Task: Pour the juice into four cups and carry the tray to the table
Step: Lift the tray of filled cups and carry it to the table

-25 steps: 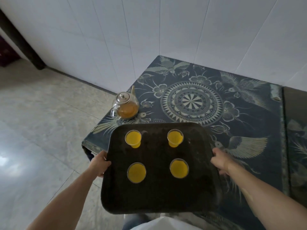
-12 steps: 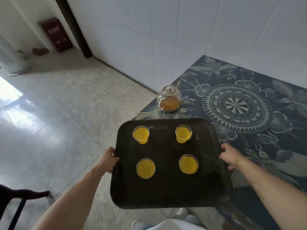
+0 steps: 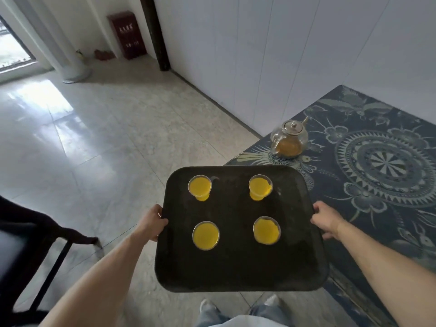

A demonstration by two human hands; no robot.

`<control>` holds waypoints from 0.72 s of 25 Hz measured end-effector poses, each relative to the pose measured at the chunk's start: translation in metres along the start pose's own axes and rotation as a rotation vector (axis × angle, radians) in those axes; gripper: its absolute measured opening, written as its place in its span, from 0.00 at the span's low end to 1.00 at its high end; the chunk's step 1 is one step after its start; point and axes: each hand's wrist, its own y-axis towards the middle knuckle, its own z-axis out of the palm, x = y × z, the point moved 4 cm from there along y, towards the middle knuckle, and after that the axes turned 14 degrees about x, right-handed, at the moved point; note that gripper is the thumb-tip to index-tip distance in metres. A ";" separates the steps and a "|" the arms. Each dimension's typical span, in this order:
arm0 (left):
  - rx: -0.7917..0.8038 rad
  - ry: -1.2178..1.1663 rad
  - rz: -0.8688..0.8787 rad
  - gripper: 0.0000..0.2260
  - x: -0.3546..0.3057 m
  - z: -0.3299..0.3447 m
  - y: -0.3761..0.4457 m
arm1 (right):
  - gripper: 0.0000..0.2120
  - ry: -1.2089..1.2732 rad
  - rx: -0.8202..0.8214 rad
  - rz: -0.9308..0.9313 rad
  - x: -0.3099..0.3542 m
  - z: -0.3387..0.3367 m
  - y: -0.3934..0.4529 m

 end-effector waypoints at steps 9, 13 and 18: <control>-0.099 -0.076 -0.083 0.07 0.100 -0.062 -0.039 | 0.16 -0.209 0.031 -0.091 0.089 0.083 -0.009; -0.153 -0.122 -0.101 0.07 0.137 -0.084 -0.063 | 0.10 -0.237 0.091 -0.145 0.131 0.118 -0.013; -0.254 -0.183 -0.165 0.08 0.181 -0.108 -0.092 | 0.09 -0.235 0.207 -0.227 0.185 0.163 -0.011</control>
